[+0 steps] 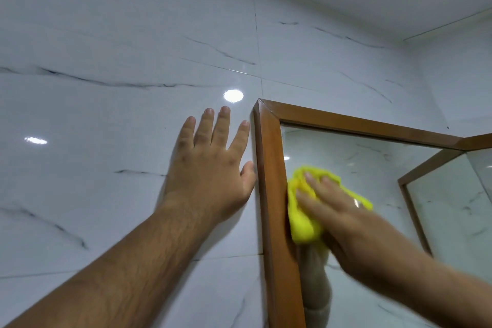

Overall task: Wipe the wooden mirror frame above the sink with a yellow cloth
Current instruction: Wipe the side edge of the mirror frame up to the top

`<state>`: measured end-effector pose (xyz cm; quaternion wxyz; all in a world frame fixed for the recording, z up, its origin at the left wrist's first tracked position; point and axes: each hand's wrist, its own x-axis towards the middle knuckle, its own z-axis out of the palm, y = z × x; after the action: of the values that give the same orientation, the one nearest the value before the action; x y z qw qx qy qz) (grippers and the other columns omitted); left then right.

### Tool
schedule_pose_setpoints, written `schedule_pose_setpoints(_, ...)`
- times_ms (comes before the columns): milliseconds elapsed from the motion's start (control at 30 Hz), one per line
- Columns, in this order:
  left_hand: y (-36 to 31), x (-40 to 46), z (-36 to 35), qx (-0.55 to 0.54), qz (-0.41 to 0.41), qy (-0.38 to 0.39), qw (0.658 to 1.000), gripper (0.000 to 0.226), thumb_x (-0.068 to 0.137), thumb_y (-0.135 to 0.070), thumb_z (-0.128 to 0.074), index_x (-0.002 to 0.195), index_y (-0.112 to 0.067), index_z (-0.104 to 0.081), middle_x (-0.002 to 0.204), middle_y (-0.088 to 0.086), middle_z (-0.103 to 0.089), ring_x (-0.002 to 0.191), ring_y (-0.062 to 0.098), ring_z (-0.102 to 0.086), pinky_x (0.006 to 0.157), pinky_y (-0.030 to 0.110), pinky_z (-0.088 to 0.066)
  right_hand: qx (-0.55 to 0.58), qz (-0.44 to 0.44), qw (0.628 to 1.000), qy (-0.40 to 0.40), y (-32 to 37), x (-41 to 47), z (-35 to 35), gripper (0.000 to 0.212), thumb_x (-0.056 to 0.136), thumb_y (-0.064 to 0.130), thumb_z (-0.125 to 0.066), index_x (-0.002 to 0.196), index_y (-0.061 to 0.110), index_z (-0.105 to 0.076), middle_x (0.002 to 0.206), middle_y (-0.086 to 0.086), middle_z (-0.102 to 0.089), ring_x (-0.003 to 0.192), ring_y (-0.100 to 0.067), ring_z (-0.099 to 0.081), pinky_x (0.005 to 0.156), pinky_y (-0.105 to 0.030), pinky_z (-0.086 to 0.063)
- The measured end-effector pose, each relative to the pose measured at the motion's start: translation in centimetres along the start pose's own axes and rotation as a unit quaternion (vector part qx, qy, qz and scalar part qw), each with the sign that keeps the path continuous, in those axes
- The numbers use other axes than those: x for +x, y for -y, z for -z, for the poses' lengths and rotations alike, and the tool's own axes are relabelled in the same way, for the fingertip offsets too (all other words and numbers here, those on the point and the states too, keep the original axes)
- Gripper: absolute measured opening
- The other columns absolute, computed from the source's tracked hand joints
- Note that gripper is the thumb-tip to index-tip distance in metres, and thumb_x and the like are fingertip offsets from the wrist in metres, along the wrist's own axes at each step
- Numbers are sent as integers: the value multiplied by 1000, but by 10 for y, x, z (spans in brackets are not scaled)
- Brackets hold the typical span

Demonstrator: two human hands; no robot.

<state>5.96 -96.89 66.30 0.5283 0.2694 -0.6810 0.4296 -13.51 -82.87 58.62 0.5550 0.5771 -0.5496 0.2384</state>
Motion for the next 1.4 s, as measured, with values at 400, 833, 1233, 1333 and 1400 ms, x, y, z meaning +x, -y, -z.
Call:
schedule_pose_setpoints(400,1,-2,-3,-3,-7,-14,1000,74,93,-55,-18,160,-23,-14,165,17,-7,152,35,-7,123,54,-8,120,43,992,1,3,-17,-3,58,89,30,-48,142,45,-29,159,15,-20,148,-8,-15,118,-32,-18)
schedule_pose_setpoints(833,-1,-2,-2,-4,2,-13,1000,76,92,-57,-18,160,-24,-11,165,17,-5,152,35,-6,123,54,-8,130,32,991,14,-25,40,12,83,79,7,-56,152,17,-19,147,3,-35,128,-14,-43,107,-14,-31)
schedule_pose_setpoints(1233,0,-2,1,3,3,-13,1000,76,91,-56,-19,160,-23,-15,165,17,-9,151,35,-9,122,54,-10,120,-23,992,-22,-23,88,27,76,84,8,-48,152,19,-15,149,-1,-39,131,-17,-40,102,-9,-22)
schedule_pose_setpoints(1333,0,-2,-1,9,4,-23,1000,75,91,-56,-24,158,-22,-23,164,18,-16,150,36,-15,121,55,-14,108,-16,994,-18,-20,83,22,78,76,7,-45,150,18,-26,148,-10,-41,134,-21,-38,107,-13,-24)
schedule_pose_setpoints(1400,1,0,-1,12,3,-16,1000,73,94,-56,-26,158,-22,-23,164,18,-16,150,36,-16,121,55,-14,147,4,989,-3,-6,42,8,81,73,13,-45,149,31,-25,155,-2,-32,144,-17,-25,116,-23,-19)
